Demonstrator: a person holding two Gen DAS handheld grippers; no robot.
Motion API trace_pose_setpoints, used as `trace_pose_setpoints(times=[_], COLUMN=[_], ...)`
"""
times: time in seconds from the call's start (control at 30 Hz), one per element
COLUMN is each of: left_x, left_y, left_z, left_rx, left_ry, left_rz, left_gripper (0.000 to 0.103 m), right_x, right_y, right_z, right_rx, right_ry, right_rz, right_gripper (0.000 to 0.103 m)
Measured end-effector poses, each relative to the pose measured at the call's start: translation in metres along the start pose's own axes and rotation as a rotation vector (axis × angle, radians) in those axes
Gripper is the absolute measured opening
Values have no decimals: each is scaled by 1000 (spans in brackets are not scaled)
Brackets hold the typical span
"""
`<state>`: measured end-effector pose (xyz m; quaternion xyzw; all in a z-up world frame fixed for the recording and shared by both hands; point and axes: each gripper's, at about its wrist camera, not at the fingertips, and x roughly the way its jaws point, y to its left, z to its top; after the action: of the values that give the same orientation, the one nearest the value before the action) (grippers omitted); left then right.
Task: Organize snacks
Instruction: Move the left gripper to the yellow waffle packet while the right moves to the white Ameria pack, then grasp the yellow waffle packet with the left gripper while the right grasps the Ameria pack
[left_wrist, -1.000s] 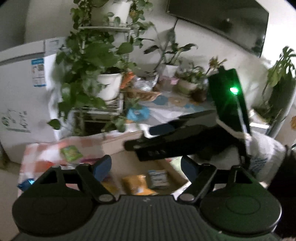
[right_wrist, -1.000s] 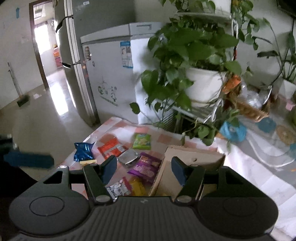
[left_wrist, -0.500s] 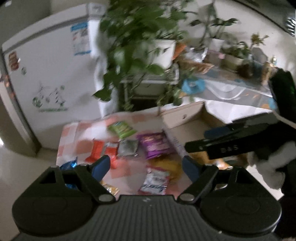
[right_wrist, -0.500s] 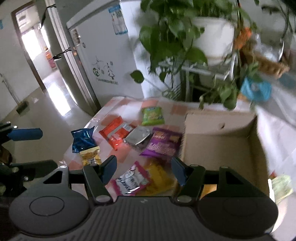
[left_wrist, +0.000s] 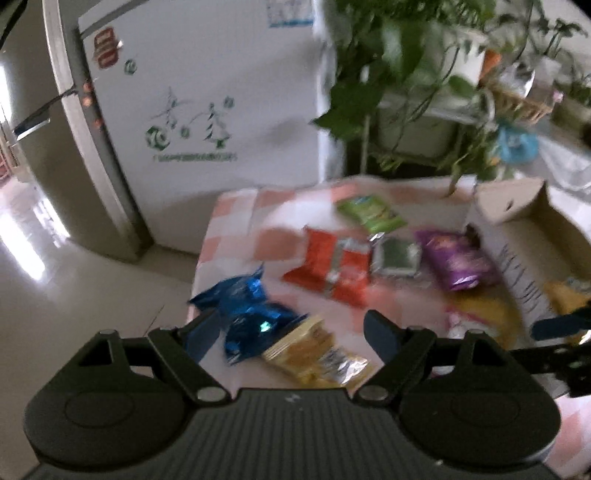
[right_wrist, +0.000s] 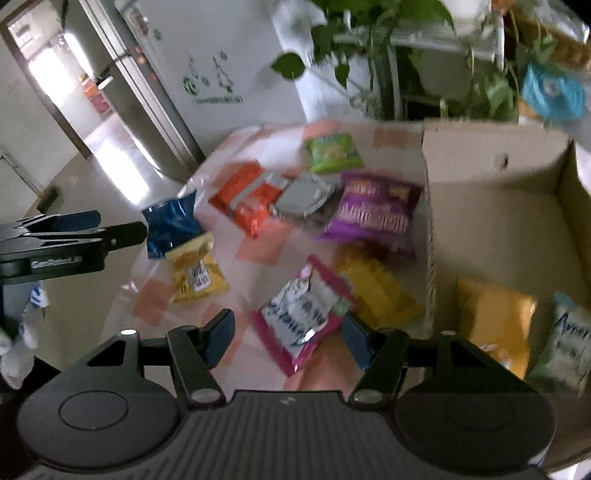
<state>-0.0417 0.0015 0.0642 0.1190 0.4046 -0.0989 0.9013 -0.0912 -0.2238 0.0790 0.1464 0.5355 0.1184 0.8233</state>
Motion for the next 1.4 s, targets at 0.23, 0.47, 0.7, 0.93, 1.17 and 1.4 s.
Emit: trace_pose_setpoints(times=[0.23,0.47,0.7,0.93,1.17,1.4], left_x=[18,52,76,97,107,112], left_y=[-12,8,24,7,1,-1], left_z=[-24,-14,-5,-2,-8,-15], left_rx=[208,5,-216,-225,-199,-121], left_ry=[29,143,199,206,225,200], left_rz=[-40,-125,-144,-72,-31,-12], left_gripper=[85,85,84,85,85,84], right_x=[27,55,76,87,93,95], right_y=[3,3,8,20,25,29], right_z=[-6,0,9,15,17,17], right_rx=[107,248,336,311,252,133], right_ry=[58,78,63,46,45,52], right_rz=[-44,-123,-188,-255,-273,-301], right_gripper=[71,71,71,71,72,68])
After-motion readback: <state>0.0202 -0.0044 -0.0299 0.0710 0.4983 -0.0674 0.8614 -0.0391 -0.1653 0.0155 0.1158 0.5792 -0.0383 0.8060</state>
